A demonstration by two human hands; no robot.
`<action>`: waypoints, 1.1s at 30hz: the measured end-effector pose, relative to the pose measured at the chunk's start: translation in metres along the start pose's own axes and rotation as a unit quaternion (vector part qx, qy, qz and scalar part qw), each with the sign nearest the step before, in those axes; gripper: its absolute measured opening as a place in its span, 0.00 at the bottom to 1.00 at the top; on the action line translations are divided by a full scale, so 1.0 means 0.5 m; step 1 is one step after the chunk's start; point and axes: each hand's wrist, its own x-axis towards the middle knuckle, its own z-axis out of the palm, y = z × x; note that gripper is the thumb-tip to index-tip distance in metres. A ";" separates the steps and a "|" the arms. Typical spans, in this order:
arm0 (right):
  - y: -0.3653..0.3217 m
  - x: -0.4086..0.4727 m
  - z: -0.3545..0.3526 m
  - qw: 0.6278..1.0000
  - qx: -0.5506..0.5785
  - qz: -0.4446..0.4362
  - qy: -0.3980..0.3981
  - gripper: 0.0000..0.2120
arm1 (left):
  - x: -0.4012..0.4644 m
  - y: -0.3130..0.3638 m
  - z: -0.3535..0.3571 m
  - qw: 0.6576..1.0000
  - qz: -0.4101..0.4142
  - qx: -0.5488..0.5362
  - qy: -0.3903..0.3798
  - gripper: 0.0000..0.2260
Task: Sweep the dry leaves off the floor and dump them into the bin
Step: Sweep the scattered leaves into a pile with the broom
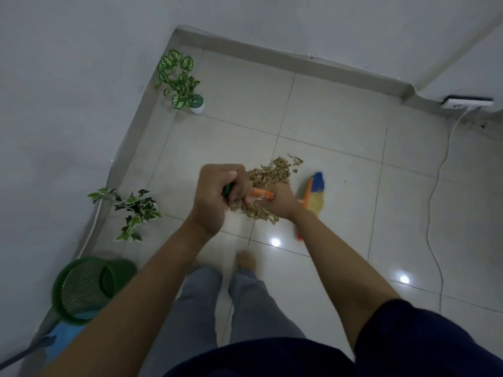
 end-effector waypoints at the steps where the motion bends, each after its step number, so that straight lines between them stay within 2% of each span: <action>1: -0.021 0.014 0.012 1.000 -0.006 -0.009 -0.003 0.16 | -0.001 0.009 -0.017 1.000 0.006 0.001 0.014 0.15; 4: -0.093 0.042 0.025 0.999 -0.014 -0.044 -0.010 0.13 | -0.003 0.046 -0.063 0.999 0.027 0.012 0.040 0.16; 7: -0.138 0.036 0.002 0.997 0.006 -0.070 0.013 0.12 | 0.000 0.090 -0.072 0.997 0.071 0.016 0.026 0.15; 11: -0.127 0.009 -0.048 0.993 0.042 -0.078 0.083 0.16 | 0.033 0.120 -0.059 0.993 0.113 0.001 0.022 0.14; 13: -0.094 0.005 -0.075 0.994 0.026 -0.061 0.087 0.17 | 0.051 0.103 -0.048 0.994 0.105 -0.009 0.026 0.14; 18: 0.014 0.040 -0.117 0.997 -0.074 0.000 -0.012 0.21 | 0.063 0.007 0.008 0.999 0.005 0.034 0.007 0.12; 21: 0.035 0.083 -0.102 0.992 -0.106 0.002 -0.061 0.20 | 0.051 -0.036 0.021 0.999 -0.011 0.025 0.033 0.10; 24: -0.004 0.114 -0.070 0.988 -0.133 -0.018 -0.082 0.14 | 0.034 -0.040 -0.015 0.996 -0.021 0.036 0.080 0.12; 28: -0.082 0.128 -0.015 0.978 -0.162 -0.060 -0.113 0.17 | -0.013 -0.020 -0.080 0.991 -0.037 0.047 0.118 0.15; 31: -0.137 0.124 0.019 0.968 -0.176 -0.101 -0.149 0.18 | -0.053 0.010 -0.113 0.992 -0.013 0.074 0.101 0.15; 33: -0.174 0.115 0.031 0.964 -0.168 -0.126 -0.163 0.17 | -0.077 0.047 -0.130 0.994 0.036 0.077 0.064 0.13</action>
